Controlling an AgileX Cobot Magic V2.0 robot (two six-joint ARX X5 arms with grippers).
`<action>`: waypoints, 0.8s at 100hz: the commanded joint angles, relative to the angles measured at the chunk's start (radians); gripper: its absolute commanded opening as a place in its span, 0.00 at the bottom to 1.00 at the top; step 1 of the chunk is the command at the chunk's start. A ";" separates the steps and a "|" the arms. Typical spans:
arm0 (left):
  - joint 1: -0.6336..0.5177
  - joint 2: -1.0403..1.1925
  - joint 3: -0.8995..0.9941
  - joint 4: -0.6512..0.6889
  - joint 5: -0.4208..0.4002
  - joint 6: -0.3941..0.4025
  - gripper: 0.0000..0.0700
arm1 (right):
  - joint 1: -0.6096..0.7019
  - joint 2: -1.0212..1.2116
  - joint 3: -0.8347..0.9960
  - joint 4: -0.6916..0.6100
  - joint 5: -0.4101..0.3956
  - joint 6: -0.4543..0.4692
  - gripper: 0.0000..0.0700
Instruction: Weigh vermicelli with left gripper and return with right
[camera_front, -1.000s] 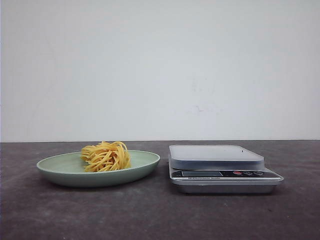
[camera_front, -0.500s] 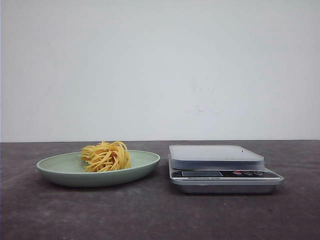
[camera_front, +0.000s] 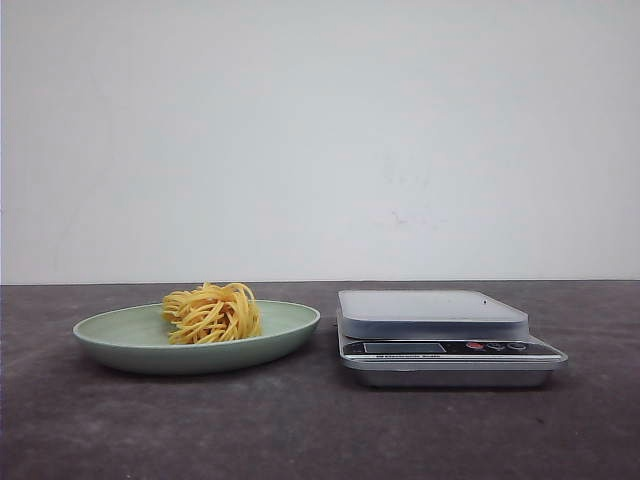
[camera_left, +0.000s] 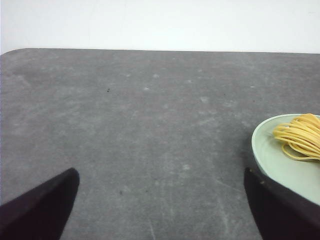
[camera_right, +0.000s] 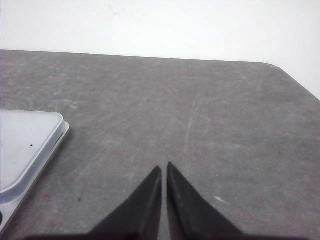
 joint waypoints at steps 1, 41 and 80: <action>0.002 -0.001 -0.018 -0.004 -0.002 0.000 1.00 | 0.000 -0.001 -0.003 0.013 -0.001 0.012 0.02; 0.002 -0.001 -0.018 -0.007 0.021 -0.004 0.00 | 0.000 -0.001 -0.003 0.045 -0.003 0.020 0.02; 0.001 0.023 0.133 -0.008 0.027 -0.309 0.01 | 0.003 0.019 0.172 -0.085 -0.028 0.283 0.01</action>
